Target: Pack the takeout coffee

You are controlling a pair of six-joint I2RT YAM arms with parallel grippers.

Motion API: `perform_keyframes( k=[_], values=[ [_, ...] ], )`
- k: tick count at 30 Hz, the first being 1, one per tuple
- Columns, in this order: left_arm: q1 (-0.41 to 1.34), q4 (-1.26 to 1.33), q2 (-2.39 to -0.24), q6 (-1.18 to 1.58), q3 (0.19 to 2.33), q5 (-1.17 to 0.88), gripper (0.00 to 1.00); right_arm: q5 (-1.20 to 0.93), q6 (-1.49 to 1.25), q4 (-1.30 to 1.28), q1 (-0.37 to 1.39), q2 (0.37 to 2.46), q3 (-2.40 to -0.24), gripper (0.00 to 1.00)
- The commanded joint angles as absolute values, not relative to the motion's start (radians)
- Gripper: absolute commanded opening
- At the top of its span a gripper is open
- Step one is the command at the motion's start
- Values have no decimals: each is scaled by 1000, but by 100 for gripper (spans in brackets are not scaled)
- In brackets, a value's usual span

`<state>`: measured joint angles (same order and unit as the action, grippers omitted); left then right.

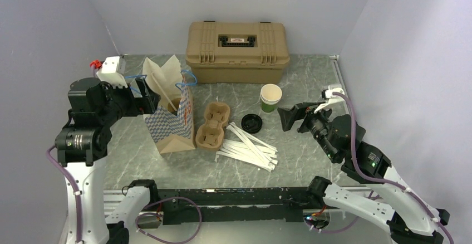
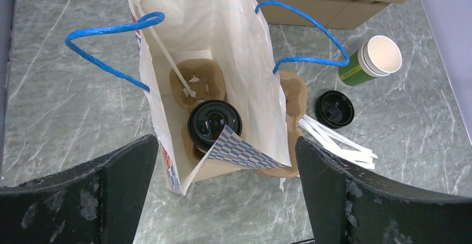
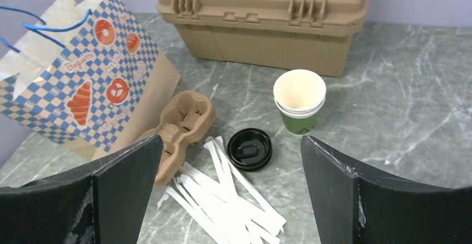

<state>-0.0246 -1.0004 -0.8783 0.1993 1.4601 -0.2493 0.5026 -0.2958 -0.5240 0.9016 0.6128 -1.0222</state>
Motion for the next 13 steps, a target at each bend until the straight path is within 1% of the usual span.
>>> perform_keyframes(
  k=[1,7,9,13],
  values=[
    [-21,-985,-857,202,1467,-265,99,582,-307,-564,902,620,-1105,100],
    [-21,-985,-843,198,1449,-251,100,555,-257,-486,901,648,-1169,100],
    [-21,-984,-838,193,1445,-238,99,513,-217,-496,900,673,-1195,100],
    [-20,-987,-830,187,1437,-224,99,585,-240,-524,900,726,-1220,100]
  ],
)
